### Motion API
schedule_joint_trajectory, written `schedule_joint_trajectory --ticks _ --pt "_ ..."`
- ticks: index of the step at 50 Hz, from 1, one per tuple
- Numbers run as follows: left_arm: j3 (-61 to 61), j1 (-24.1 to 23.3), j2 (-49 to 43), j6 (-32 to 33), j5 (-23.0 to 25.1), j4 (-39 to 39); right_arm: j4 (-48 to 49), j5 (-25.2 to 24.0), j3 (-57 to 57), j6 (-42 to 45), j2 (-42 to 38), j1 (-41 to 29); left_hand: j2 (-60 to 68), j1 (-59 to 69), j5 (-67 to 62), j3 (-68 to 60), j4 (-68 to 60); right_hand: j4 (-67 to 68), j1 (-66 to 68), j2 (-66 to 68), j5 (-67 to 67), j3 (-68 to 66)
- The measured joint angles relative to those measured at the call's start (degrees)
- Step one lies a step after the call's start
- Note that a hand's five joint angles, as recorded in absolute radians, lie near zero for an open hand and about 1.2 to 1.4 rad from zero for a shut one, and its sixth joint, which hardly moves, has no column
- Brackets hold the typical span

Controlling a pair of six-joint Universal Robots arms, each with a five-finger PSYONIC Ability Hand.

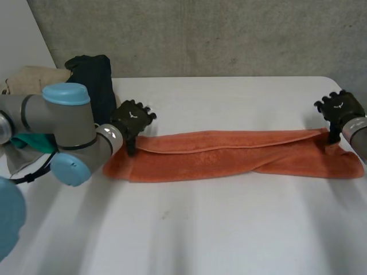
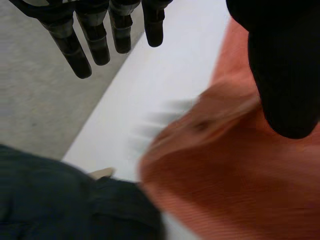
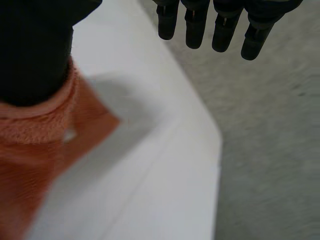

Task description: Fold the laundry.

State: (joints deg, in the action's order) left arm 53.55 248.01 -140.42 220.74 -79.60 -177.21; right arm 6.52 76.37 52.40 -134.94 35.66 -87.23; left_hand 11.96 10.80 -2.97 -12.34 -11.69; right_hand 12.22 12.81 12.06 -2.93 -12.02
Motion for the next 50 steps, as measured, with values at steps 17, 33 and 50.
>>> schedule_joint_trajectory --ticks 17,33,50 --pt "-19.1 0.9 -9.1 -6.2 -4.3 -1.2 28.8 -4.2 -3.5 -4.2 -5.4 0.8 0.0 0.0 0.0 0.0 0.0 0.0 0.0 0.0 0.0 0.0" --pt "-2.6 -0.1 2.2 -9.3 -0.2 -5.4 22.7 -8.8 1.6 -11.2 -1.6 4.2 0.0 0.0 0.0 0.0 0.0 0.0 0.0 0.0 0.0 0.0" --pt "2.6 -0.4 7.5 -11.4 -0.9 -4.7 36.7 -5.1 4.9 -20.1 3.1 5.1 0.0 0.0 0.0 0.0 0.0 0.0 0.0 0.0 0.0 0.0"
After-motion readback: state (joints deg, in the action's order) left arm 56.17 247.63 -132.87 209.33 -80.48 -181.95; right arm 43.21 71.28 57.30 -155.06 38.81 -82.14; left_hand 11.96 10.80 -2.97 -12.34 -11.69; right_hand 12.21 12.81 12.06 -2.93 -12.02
